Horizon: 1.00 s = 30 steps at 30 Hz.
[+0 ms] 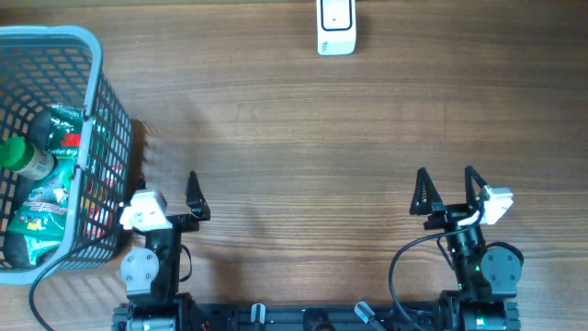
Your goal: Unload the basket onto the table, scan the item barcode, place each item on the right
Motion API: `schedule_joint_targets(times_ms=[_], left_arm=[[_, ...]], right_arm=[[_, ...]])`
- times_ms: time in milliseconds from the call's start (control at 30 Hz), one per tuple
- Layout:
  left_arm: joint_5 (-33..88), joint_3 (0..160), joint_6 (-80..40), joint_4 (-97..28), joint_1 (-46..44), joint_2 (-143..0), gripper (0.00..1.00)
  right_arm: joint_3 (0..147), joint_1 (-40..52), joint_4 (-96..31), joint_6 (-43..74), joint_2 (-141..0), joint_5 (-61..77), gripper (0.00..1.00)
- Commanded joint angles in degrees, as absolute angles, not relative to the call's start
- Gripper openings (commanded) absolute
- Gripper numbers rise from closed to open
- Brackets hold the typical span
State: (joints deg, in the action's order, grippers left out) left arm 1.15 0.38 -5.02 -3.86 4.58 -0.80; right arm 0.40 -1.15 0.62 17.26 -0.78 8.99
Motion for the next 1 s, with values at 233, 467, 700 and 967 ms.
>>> schedule_joint_targets(times_ms=[233,467,700,967], left_arm=[[1.5,0.3,-5.1,-4.3,4.9,-0.9,1.0],[6.9,0.3,-4.9,-1.6,4.9,-0.9,1.0],[13.5,5.7,-4.9,-6.5,4.9,-1.4,1.0],[13.2,23.6,-5.5,-15.8,4.9,-12.6,1.0]], right_arm=[[0.3,-0.7,0.8,17.1,-0.4,10.3,1.0],[0.3,-0.7,0.8,17.1,-0.4,10.3,1.0],[0.3,-0.7,0.8,17.1,-0.4,10.3,1.0],[0.3,-0.7,0.8,17.1,-0.4,10.3,1.0]])
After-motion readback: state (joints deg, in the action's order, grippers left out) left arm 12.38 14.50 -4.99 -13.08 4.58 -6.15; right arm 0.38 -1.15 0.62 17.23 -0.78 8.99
